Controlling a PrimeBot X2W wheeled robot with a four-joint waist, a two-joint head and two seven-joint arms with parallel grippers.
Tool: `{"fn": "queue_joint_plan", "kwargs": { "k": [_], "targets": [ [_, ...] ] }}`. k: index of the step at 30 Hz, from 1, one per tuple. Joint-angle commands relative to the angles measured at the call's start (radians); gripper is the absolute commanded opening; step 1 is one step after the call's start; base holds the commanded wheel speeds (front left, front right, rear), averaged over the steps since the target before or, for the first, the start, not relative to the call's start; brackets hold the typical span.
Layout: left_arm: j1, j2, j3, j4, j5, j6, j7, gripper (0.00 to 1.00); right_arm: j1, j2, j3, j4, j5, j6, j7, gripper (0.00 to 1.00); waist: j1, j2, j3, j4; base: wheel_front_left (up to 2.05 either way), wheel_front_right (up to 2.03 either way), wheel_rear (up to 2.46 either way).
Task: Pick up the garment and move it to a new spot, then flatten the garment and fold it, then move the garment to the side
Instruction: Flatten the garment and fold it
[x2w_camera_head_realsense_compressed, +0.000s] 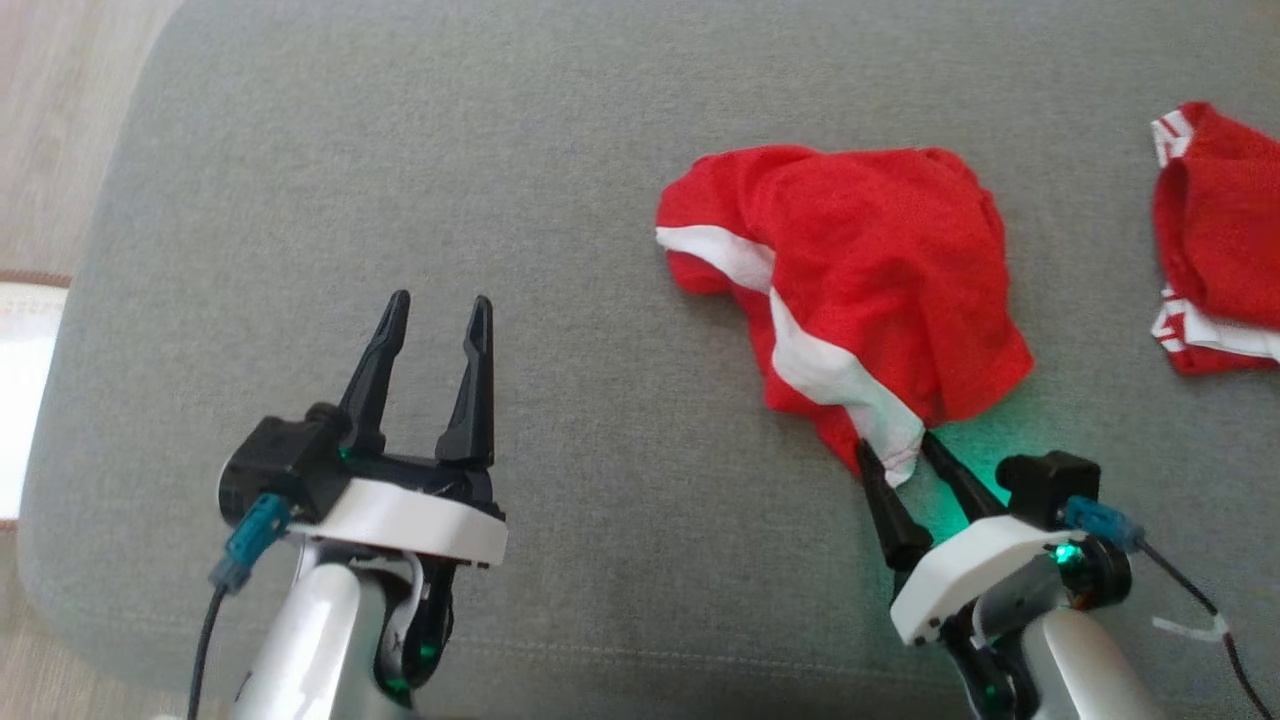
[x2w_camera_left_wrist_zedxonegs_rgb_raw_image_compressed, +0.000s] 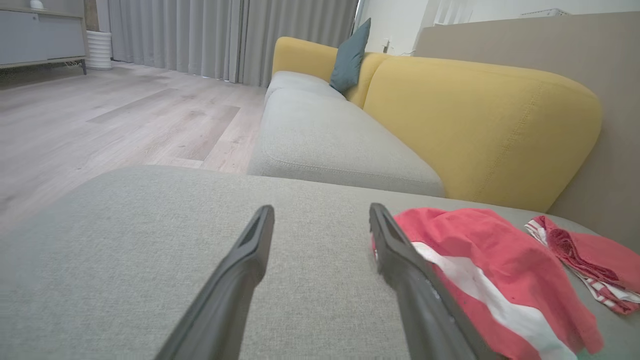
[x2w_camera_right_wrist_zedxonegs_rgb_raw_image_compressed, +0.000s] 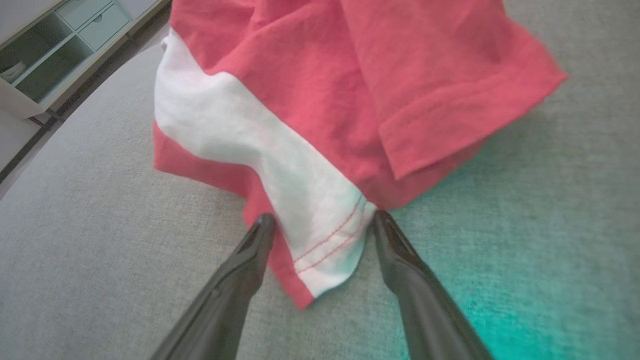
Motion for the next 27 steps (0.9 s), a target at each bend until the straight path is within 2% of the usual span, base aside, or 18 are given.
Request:
{"fn": "queue_joint_plan", "kwargs": {
  "k": [1, 6, 7, 8, 15, 27],
  "targets": [
    [-0.049, 0.004, 0.032, -0.031, -0.004, -0.005, -0.009, 1.0, -0.025, -0.003, 0.018, -0.014, 0.002, 0.007, 0.002, 1.0, 0.0, 0.0, 0.007, 0.008, 0.0, 0.0, 0.0],
    [-0.052, 0.004, 0.033, -0.031, -0.003, -0.004, -0.009, 1.0, -0.042, -0.003, 0.004, 0.015, -0.024, 0.007, 0.004, 1.0, 0.0, 0.0, 0.013, 0.016, 0.0, 0.0, 0.0],
    [-0.052, 0.004, 0.034, -0.031, -0.002, -0.004, -0.009, 1.0, -0.046, -0.003, 0.004, 0.021, -0.036, 0.007, 0.005, 0.56, 0.0, 0.0, 0.014, 0.015, 0.0, 0.0, 0.0],
    [-0.053, 0.004, 0.035, -0.031, -0.002, -0.003, -0.009, 1.0, -0.049, -0.003, 0.004, 0.026, -0.047, 0.007, 0.004, 0.0, 0.0, 0.0, 0.013, 0.014, 0.0, 0.0, 0.0],
    [-0.05, 0.004, 0.042, -0.026, 0.001, -0.001, -0.009, 1.0, -0.06, -0.003, -0.059, 0.021, -0.147, 0.007, -0.032, 0.0, 0.0, 0.0, -0.011, -0.017, 0.0, 0.0, 0.0],
    [-0.041, 0.004, 0.041, -0.028, -0.001, -0.002, -0.009, 1.0, -0.044, -0.016, -0.329, -0.106, -0.382, 0.007, -0.06, 0.0, 0.0, 0.0, -0.039, -0.088, 0.0, 0.0, 0.0]
  ]
}}
